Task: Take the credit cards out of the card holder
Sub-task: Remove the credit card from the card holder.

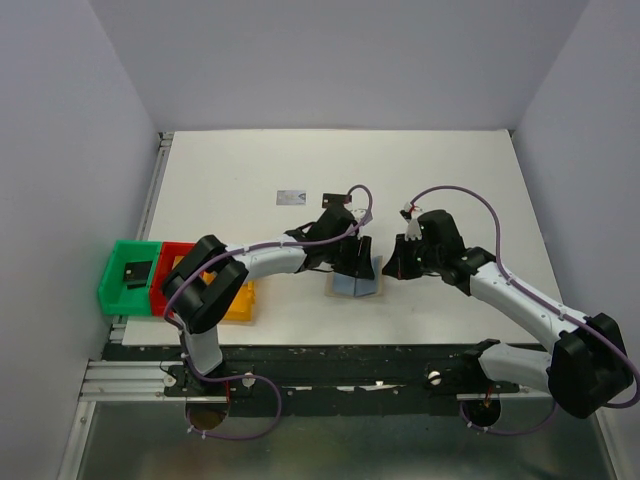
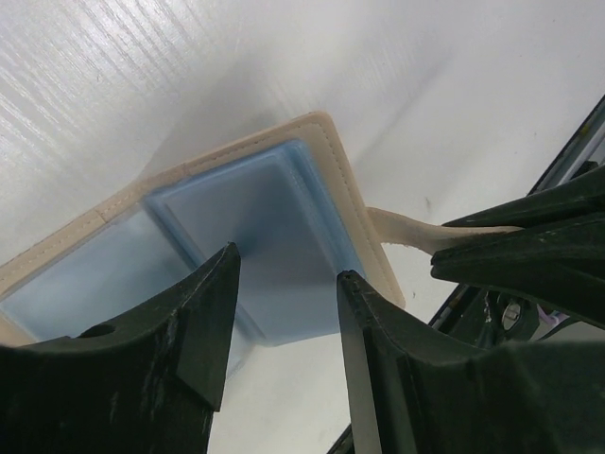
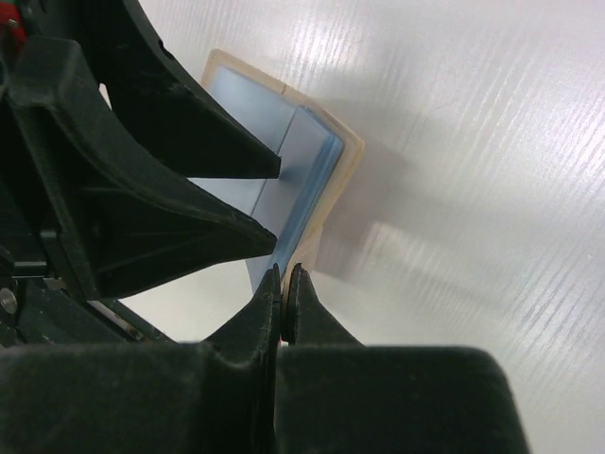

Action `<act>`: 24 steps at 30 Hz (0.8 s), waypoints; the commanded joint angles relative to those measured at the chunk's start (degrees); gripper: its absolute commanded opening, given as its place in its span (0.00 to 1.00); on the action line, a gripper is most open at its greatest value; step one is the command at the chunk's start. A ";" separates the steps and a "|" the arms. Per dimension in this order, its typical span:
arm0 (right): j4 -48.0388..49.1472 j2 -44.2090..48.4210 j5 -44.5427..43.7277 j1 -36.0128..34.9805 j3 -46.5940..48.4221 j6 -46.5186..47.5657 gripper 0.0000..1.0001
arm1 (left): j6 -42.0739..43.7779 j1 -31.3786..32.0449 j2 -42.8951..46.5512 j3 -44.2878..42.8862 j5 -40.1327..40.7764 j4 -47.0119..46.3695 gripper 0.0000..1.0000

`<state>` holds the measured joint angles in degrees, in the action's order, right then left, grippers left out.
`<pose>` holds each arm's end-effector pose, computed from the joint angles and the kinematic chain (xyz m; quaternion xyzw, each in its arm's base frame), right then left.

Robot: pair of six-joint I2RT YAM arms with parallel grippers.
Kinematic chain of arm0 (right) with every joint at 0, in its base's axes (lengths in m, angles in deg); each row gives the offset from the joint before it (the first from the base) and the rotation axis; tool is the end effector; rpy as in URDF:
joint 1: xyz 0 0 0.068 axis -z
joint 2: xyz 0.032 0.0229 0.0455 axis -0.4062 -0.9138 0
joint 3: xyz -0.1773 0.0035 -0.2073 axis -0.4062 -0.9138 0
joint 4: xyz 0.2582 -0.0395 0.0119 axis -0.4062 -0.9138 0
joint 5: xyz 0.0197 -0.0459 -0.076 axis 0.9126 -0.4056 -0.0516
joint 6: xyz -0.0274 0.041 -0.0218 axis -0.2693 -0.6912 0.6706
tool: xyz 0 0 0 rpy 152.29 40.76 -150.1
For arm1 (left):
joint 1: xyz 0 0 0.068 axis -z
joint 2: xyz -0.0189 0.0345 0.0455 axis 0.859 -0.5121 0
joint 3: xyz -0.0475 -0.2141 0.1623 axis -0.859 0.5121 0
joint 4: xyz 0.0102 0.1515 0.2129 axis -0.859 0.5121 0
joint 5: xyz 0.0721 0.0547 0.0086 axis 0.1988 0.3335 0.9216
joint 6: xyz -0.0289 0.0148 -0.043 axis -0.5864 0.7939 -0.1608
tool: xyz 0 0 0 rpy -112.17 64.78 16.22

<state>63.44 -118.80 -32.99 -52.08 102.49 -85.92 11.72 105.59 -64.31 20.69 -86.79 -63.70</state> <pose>0.2055 0.1200 0.2195 -0.1112 0.9134 0.2619 0.2911 0.2505 -0.2818 0.1806 0.1782 0.8904 -0.3749 0.1867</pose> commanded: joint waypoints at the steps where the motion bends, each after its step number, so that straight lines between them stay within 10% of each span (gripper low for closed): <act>1: 1.58 0.87 1.61 -0.01 -0.48 0.67 0.00 | 1.09 0.81 -1.21 -1.28 1.66 1.54 0.57; 24: 1.67 0.86 2.31 0.08 -0.48 0.85 0.00 | 2.06 2.39 -0.25 -1.89 3.68 2.51 0.67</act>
<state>63.49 -118.80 -31.94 -52.08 102.49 -85.89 13.08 107.30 -65.16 20.34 -84.74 -62.54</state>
